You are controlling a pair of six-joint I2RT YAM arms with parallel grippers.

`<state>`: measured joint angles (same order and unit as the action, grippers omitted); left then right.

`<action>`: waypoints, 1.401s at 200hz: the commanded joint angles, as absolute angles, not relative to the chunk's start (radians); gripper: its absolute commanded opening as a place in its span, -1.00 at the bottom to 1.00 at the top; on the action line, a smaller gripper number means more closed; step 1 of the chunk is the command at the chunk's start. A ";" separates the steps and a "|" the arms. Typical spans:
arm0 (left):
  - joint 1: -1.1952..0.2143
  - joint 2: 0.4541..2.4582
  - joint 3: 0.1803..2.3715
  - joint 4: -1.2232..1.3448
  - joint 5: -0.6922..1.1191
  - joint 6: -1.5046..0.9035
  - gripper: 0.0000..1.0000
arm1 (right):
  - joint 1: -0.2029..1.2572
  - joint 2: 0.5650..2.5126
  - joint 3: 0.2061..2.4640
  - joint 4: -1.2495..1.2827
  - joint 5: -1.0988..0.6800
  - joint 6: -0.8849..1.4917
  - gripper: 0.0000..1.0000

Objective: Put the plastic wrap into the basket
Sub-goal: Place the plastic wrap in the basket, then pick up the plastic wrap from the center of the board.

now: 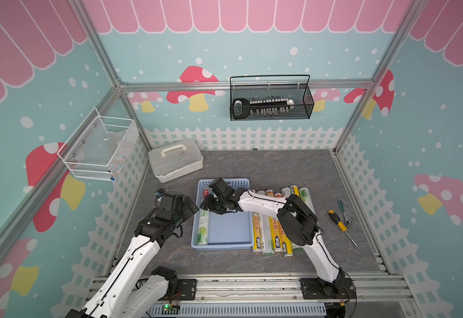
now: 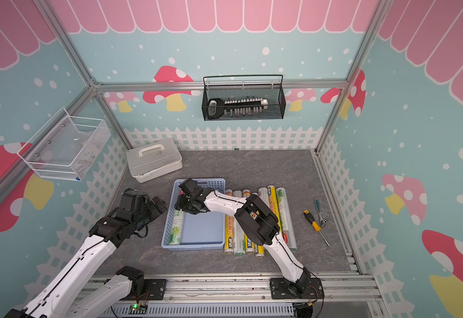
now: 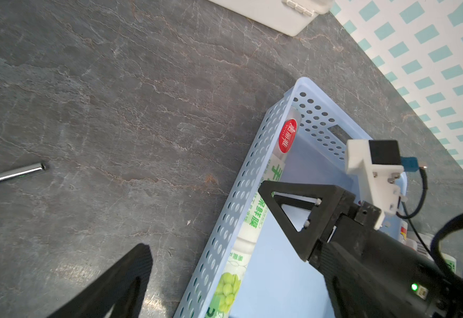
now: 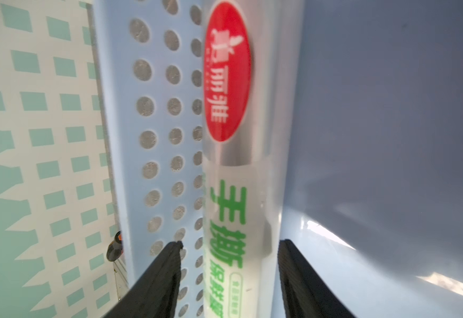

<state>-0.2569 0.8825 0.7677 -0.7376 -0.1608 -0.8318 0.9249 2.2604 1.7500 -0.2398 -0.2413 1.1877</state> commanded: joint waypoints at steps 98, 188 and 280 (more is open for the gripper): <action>-0.258 0.868 0.859 -0.683 0.012 -0.821 0.98 | 0.798 1.836 1.443 -0.224 -0.257 0.882 0.05; -0.642 1.305 1.164 -0.556 -0.015 -0.728 0.98 | 0.484 1.388 1.109 -0.601 0.012 0.405 0.00; -0.890 1.793 1.578 -0.569 0.112 -0.663 0.98 | 0.122 1.275 0.940 -0.738 -0.063 0.297 -0.01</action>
